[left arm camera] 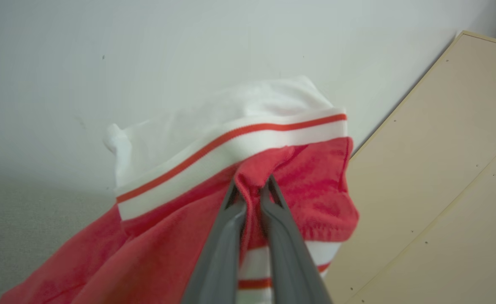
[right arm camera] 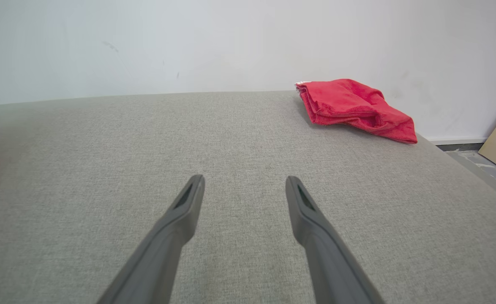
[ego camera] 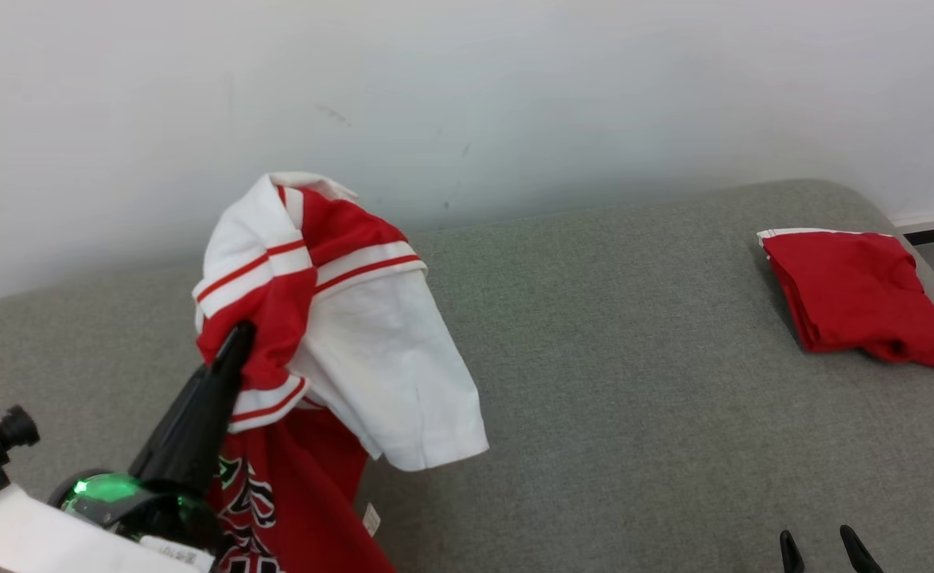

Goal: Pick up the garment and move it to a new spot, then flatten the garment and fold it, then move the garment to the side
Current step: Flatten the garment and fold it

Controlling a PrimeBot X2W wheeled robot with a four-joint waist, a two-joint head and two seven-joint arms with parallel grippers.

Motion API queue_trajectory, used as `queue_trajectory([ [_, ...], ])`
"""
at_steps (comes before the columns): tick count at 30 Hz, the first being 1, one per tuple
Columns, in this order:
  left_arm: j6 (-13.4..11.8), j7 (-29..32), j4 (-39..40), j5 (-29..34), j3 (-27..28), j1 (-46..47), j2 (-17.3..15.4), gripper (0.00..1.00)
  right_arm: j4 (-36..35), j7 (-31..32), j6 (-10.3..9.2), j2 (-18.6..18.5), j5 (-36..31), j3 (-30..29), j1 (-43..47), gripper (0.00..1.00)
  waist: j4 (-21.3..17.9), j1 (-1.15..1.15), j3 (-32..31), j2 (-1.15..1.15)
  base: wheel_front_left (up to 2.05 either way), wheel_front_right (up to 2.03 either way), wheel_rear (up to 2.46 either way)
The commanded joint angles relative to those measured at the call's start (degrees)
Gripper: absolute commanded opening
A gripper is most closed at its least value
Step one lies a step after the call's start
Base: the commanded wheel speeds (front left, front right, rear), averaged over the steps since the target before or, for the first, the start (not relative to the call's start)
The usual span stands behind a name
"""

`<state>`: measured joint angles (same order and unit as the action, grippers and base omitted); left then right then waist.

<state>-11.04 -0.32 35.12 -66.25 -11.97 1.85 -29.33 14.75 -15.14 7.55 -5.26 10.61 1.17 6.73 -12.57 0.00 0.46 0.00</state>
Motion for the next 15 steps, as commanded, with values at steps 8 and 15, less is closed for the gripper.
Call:
queue_trajectory([
  [8,3.8,4.0,-2.8,-8.4,3.6,0.9,-2.8,0.00,0.3,0.0,-0.13,0.4,0.6,0.8,-0.8,1.00,-1.3,0.00,1.2,0.00,0.00,0.00,0.00],
  [15,4.1,8.3,-17.1,-4.5,-1.9,12.4,-2.8,0.00,0.6,0.0,-0.13,0.5,1.0,1.8,-3.2,1.00,-4.1,0.00,4.1,0.00,0.00,0.00,0.00],
])
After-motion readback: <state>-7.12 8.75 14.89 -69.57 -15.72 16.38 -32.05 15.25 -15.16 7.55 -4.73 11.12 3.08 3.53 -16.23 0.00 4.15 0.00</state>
